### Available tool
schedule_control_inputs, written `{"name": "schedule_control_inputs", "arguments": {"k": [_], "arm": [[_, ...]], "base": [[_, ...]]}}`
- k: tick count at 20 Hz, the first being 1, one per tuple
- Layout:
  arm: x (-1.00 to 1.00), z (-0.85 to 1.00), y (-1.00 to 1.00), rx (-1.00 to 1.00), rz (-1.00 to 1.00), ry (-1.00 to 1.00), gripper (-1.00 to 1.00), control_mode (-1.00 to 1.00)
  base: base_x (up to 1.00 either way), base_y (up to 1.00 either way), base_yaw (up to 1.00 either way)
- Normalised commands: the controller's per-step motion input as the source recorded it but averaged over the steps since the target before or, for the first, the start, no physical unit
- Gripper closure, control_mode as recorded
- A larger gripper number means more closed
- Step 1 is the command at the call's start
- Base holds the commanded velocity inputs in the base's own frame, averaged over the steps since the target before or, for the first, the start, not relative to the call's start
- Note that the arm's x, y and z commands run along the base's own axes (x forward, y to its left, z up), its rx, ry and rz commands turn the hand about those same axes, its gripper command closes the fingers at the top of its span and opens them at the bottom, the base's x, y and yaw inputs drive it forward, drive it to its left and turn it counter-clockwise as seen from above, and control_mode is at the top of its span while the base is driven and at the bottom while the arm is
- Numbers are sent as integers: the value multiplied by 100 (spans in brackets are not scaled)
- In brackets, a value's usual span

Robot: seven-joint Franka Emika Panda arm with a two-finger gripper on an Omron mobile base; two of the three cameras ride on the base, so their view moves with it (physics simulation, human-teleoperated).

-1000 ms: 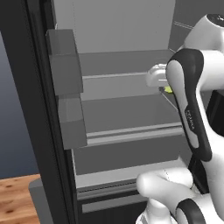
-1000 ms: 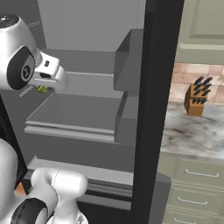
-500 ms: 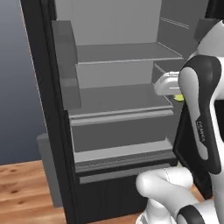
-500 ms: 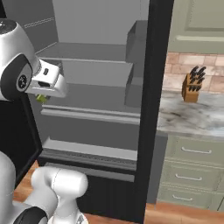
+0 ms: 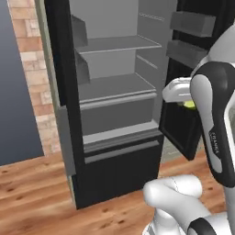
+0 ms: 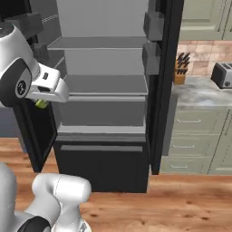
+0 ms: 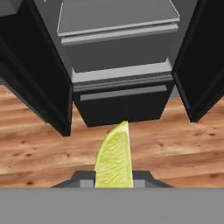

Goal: There is a bowl on the dining counter. Grab a lemon wedge from the fridge and place it in the bowl. Then get the liquor bottle and glass cup from the cabinet and place them next to the bowl.

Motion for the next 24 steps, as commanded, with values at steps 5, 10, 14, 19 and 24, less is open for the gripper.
{"name": "schedule_control_inputs", "arguments": {"k": [5, 10, 14, 19, 24], "arm": [[0, 0, 0, 0, 0, 0, 100, 100], [0, 0, 0, 0, 0, 0, 100, 100], [0, 0, 0, 0, 0, 0, 100, 100], [0, 0, 0, 0, 0, 0, 100, 100], [0, 0, 0, 0, 0, 0, 100, 100]], "base": [[-51, 23, -76], [-46, 8, -83], [-39, 6, -84], [-18, 0, -82], [0, 0, -80]]}}
